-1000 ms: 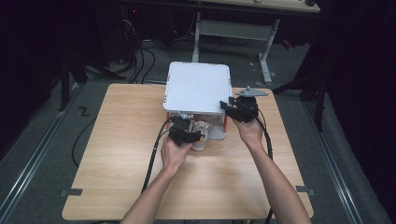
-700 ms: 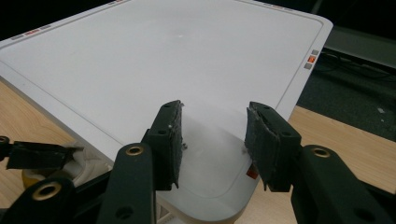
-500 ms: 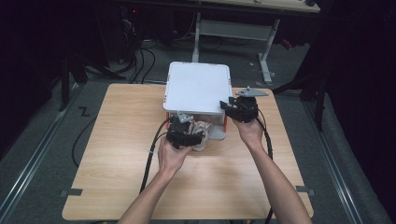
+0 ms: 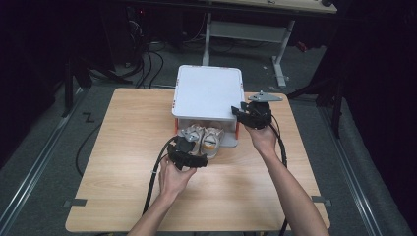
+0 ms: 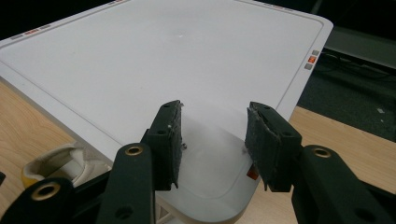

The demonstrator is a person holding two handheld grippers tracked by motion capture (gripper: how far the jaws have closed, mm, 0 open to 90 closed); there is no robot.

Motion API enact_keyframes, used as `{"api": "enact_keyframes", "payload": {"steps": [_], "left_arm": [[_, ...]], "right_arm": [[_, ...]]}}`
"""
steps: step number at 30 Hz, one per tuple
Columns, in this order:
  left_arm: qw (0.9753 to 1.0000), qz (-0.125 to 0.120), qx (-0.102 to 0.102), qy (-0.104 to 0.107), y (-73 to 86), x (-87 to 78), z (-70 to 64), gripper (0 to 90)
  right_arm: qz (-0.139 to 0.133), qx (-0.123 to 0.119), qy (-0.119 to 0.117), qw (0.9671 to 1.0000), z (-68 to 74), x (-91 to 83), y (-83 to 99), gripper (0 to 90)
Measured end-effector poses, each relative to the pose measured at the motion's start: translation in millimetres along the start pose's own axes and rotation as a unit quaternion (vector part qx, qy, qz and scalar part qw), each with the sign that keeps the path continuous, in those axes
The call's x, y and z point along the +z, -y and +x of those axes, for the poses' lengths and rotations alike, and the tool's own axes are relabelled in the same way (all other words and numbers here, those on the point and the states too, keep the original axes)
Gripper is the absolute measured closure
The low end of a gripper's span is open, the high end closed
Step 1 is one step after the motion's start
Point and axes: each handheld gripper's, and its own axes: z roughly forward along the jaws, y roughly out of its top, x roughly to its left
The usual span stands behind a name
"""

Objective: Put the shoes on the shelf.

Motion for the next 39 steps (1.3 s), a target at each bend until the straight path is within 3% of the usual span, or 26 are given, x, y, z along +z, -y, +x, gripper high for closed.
{"api": "enact_keyframes", "payload": {"steps": [5,12,22,39], "left_arm": [[0.9996,0.019,-0.016,-0.009,2.3,14.1,-2.7,7.1],[0.999,0.023,-0.025,-0.03,-1.5,24.2,-10.7,3.7],[0.9975,0.029,-0.021,-0.061,-8.2,31.4,-22.0,6.2],[0.997,0.004,-0.05,-0.06,-14.9,40.5,-18.8,9.7]], "right_arm": [[0.0,0.001,0.0,1.0,0.2,0.0,0.1,55.7],[-0.002,-0.002,0.004,1.0,0.6,0.1,0.3,54.9],[-0.002,-0.002,0.007,1.0,1.3,0.2,0.2,54.8],[-0.003,0.0,0.006,1.0,1.1,0.5,0.3,54.8]]}}
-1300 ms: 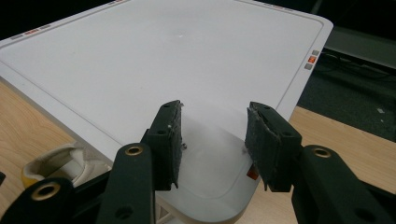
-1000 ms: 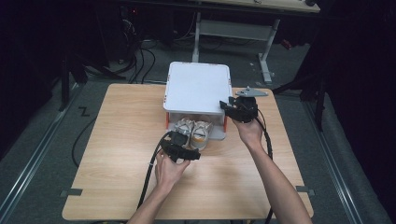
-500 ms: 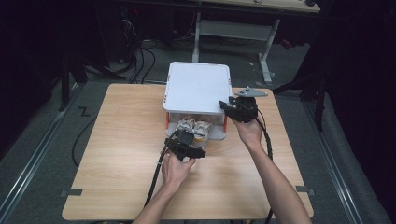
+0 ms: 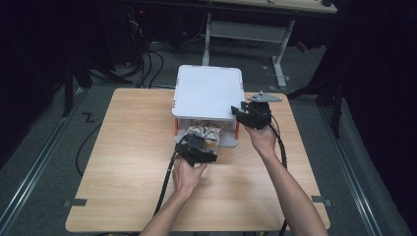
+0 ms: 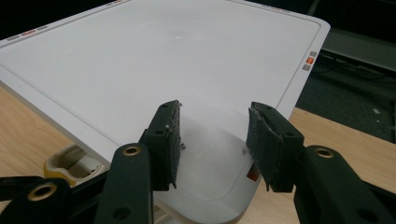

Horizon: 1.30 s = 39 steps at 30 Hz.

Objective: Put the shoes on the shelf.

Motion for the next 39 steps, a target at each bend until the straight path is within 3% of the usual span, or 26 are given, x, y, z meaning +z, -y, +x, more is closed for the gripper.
{"api": "enact_keyframes", "payload": {"steps": [5,23,39], "left_arm": [[1.0,-0.003,0.005,-0.006,-4.8,6.1,-2.2,9.5],[0.9998,-0.012,-0.015,-0.008,-19.9,21.6,-0.3,11.3],[0.9985,-0.044,-0.029,-0.015,-25.1,36.6,-3.0,15.8]], "right_arm": [[0.009,0.0,-0.007,0.9999,-0.3,-1.1,-1.6,55.0],[0.009,0.0,-0.008,0.9999,0.2,-0.9,-1.4,55.1],[0.009,0.001,-0.006,0.9999,0.8,-0.8,-1.5,55.1]]}}
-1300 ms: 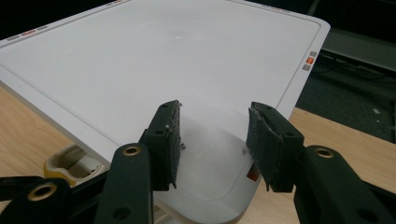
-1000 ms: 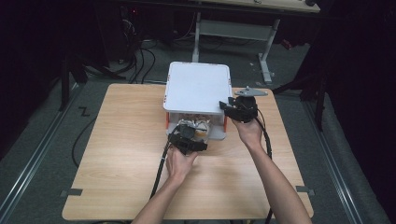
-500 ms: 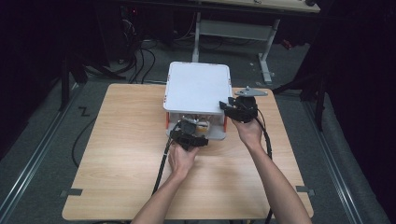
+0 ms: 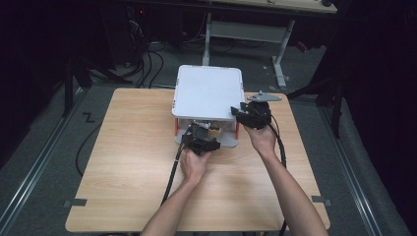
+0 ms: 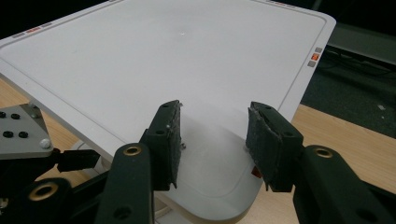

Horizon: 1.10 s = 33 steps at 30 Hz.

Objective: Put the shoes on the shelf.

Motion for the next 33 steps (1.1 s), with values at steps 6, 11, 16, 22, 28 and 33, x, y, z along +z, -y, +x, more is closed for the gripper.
{"api": "enact_keyframes", "payload": {"steps": [6,11,16,22,28,33], "left_arm": [[0.9999,-0.006,-0.014,-0.003,-1.8,4.7,-4.2,17.3],[0.9997,-0.015,-0.009,-0.015,-2.6,7.5,-5.8,18.7],[0.9997,-0.021,-0.01,-0.008,-4.0,9.7,-7.0,21.7],[0.9995,-0.026,-0.012,-0.009,-5.4,11.3,-9.4,27.3],[0.9992,-0.034,-0.016,0.01,-6.9,12.3,-14.3,41.9],[0.9998,-0.019,-0.01,-0.004,-2.4,14.1,-11.6,34.7]], "right_arm": [[-0.001,0.0,0.0,1.0,0.0,0.0,0.1,55.1],[-0.001,0.0,-0.001,1.0,-0.2,0.4,0.3,55.3],[-0.001,0.004,-0.002,1.0,0.0,0.8,0.3,55.8],[-0.002,0.004,-0.002,1.0,-0.2,0.8,0.5,55.9],[-0.003,0.003,-0.002,1.0,-0.5,0.7,0.8,55.9],[-0.003,0.002,-0.003,1.0,-0.6,0.6,0.7,55.8]]}}
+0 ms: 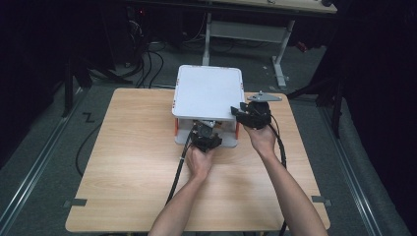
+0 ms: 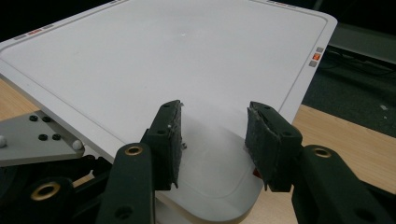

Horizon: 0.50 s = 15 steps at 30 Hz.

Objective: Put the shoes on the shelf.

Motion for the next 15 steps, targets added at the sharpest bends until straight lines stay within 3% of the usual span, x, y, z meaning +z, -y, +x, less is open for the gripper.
{"api": "enact_keyframes", "payload": {"steps": [2,4,9,13,15], "left_arm": [[0.9998,0.0,0.001,0.019,2.9,-1.0,2.9,33.0],[0.9997,0.002,0.015,0.021,4.7,-4.4,5.0,31.1],[0.9984,-0.009,0.028,0.048,11.8,-24.3,12.0,29.3],[0.9957,-0.022,0.05,0.075,16.7,-45.0,27.8,30.0],[0.9947,-0.031,0.055,0.081,18.4,-55.9,38.0,30.2]], "right_arm": [[0.0,0.0,0.0,1.0,0.2,0.1,0.0,55.8],[-0.001,-0.001,-0.001,1.0,-0.6,0.0,0.1,55.8],[-0.002,0.003,-0.001,1.0,-0.3,-0.5,0.4,53.8],[-0.001,-0.011,0.002,0.9999,1.6,-5.2,1.1,47.2],[-0.016,-0.001,-0.006,0.9999,1.4,-13.3,1.2,46.9]]}}
